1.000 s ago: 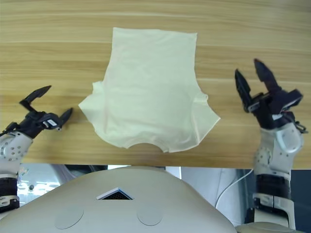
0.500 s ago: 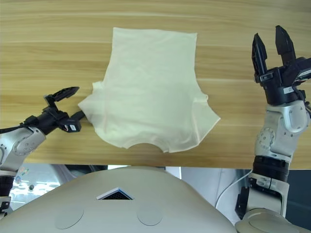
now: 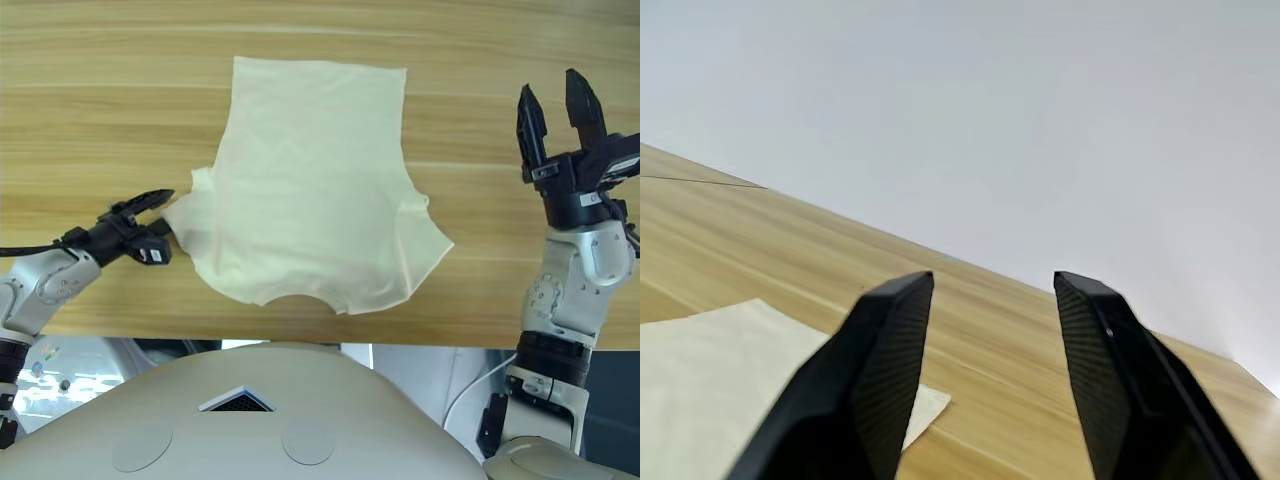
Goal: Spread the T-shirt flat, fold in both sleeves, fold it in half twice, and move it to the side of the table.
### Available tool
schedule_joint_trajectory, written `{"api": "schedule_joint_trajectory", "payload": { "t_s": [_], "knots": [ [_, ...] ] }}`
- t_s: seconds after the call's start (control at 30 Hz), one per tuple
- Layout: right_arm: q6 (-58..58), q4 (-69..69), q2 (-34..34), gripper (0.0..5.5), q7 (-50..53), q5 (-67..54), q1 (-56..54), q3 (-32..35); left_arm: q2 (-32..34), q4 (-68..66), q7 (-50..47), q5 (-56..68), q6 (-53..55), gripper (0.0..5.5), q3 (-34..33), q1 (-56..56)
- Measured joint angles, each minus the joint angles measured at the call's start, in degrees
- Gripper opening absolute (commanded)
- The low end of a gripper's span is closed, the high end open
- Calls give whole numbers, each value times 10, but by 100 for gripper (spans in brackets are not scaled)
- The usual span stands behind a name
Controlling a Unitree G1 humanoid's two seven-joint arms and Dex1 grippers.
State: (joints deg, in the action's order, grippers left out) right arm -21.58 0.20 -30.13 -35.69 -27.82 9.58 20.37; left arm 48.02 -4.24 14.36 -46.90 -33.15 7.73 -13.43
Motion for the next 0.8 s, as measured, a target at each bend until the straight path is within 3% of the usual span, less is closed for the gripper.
{"api": "schedule_joint_trajectory", "payload": {
  "t_s": [0.47, 0.8],
  "knots": [
    [1, -5, 3, 223, -5, 0, 7, 9, 25, -7, 0, 13, 12, 6, 38, 5],
    [1, -4, 19, 223, -6, 4, 7, 8, -11, -10, -65, 66, 50, 1, 17, -22]
  ]
}}
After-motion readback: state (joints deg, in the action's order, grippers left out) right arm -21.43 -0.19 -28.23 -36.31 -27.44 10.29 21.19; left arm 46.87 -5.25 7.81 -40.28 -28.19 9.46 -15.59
